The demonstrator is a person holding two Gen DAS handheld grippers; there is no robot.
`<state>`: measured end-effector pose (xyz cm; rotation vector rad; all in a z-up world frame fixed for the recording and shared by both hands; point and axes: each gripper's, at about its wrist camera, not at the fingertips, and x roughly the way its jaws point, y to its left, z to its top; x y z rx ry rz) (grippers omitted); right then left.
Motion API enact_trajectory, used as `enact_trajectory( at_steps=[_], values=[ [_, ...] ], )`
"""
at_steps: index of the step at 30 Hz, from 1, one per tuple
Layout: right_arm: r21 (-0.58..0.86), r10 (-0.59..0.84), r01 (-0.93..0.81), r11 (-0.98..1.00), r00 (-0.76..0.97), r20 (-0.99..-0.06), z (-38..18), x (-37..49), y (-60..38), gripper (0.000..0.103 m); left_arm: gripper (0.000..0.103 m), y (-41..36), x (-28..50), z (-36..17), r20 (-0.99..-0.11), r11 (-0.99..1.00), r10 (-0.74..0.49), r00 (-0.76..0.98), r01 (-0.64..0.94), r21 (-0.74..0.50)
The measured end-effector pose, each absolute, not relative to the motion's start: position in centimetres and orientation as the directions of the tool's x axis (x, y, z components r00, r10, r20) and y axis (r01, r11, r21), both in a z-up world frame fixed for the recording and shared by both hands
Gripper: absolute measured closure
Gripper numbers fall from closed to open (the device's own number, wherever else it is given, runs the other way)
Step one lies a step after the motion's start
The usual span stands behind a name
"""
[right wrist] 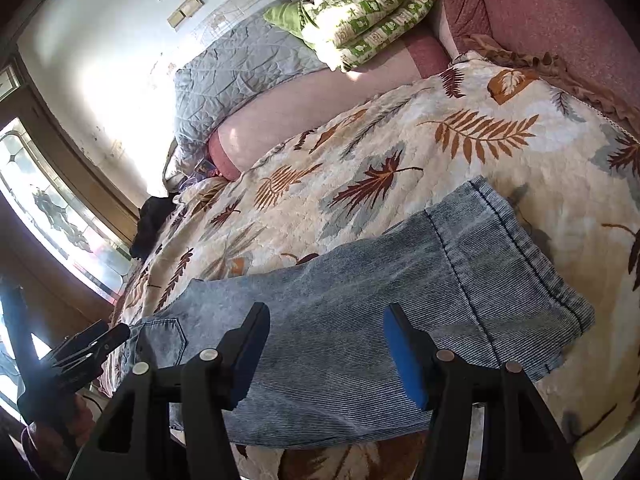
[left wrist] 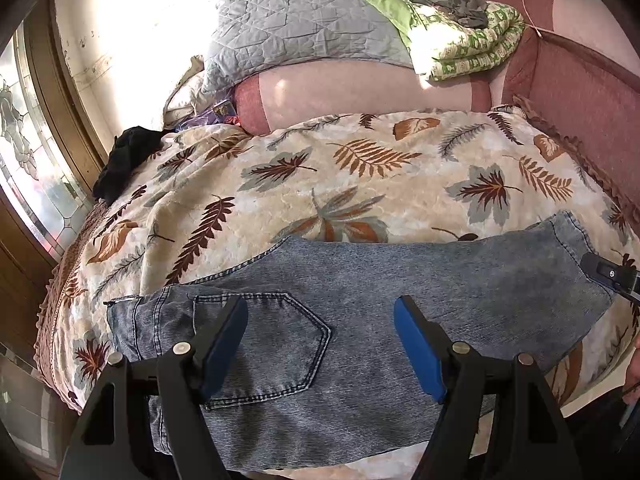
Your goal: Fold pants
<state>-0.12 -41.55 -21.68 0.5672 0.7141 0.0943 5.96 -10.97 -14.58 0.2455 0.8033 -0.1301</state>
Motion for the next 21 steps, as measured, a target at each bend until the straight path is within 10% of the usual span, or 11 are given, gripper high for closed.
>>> enact_trajectory(
  at_steps=[21],
  values=[
    [0.51,0.289,0.08,0.857,0.744,-0.602,-21.5,0.7,-39.8,0.04,0.027,-9.9,6.1,-14.8,-0.723,0.967,-0.009,0.691,0.19,0.17]
  ],
)
